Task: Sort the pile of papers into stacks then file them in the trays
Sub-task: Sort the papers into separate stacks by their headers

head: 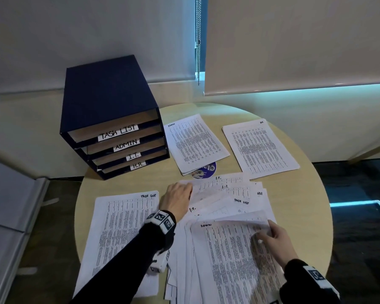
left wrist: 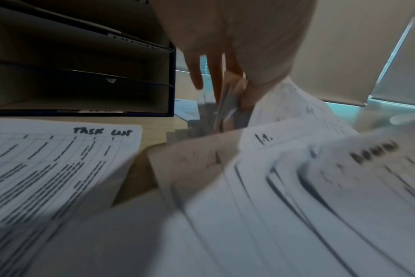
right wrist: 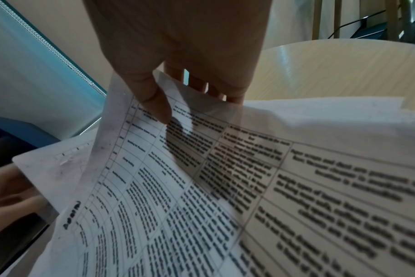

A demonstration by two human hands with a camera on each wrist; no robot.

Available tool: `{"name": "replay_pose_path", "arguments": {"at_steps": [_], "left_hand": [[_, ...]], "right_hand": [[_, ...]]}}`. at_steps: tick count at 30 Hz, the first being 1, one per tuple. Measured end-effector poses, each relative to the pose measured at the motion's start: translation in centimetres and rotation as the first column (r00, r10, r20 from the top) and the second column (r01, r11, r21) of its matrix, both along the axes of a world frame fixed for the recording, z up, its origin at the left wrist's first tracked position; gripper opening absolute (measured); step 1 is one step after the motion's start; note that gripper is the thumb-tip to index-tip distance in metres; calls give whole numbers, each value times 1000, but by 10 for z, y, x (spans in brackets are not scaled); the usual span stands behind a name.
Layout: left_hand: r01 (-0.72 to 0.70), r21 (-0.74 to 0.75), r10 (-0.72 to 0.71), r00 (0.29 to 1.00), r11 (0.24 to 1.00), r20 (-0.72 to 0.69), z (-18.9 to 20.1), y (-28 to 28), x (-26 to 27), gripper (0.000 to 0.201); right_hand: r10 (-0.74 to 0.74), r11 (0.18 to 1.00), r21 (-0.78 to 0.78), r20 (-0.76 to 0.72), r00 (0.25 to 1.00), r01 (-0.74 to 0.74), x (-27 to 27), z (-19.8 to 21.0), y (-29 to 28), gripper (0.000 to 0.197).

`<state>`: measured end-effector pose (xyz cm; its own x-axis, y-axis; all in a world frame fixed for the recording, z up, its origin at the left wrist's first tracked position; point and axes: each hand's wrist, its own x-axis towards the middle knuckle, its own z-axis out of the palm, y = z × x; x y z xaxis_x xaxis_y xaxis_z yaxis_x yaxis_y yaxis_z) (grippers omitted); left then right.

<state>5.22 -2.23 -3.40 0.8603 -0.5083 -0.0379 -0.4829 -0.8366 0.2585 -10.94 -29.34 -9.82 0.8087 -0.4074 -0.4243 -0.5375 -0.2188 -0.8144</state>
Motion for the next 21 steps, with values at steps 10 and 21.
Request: {"name": "replay_pose_path", "arguments": {"at_steps": [10, 21], "left_hand": [[128, -18, -129, 988, 992, -86, -1, 5, -56, 55], [-239, 47, 235, 872, 970, -430, 31, -17, 32, 42]], "right_hand": [[12, 1000, 15, -6, 1000, -12, 4, 2, 3, 67], [27, 1000, -11, -3, 1000, -27, 7, 5, 11, 76]]}}
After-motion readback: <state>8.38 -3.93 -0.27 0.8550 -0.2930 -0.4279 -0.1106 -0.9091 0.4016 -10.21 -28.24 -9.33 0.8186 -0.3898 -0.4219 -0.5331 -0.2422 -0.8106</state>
